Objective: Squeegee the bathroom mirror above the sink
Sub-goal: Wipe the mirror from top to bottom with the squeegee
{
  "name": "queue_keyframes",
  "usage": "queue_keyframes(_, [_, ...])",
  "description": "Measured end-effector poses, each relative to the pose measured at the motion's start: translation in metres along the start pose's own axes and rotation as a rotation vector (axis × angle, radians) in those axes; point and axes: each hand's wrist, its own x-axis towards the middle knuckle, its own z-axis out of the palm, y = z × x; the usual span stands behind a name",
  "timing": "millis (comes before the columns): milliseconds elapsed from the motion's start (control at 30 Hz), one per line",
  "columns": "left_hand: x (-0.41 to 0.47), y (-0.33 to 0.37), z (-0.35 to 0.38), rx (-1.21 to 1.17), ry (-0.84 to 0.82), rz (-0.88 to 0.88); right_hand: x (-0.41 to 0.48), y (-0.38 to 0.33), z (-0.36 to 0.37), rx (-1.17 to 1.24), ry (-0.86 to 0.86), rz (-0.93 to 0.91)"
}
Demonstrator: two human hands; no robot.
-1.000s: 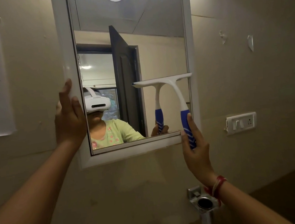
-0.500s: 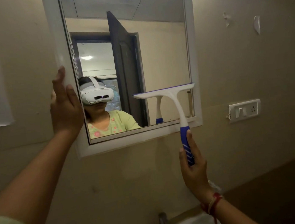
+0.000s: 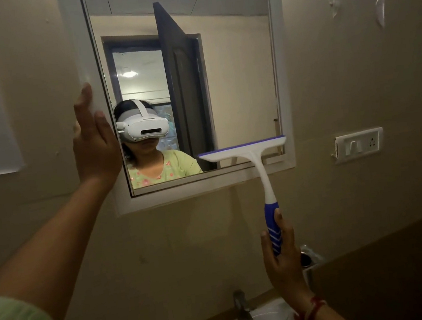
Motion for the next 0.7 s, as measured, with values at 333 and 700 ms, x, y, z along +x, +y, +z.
queue_keyframes(333, [0.002, 0.002, 0.001, -0.011, 0.007, 0.01, -0.018, 0.003, -0.005, -0.056, -0.012, 0.058])
queue_keyframes(700, [0.003, 0.002, 0.0, -0.01, 0.005, -0.006, -0.025, -0.001, -0.015, -0.137, -0.056, 0.049])
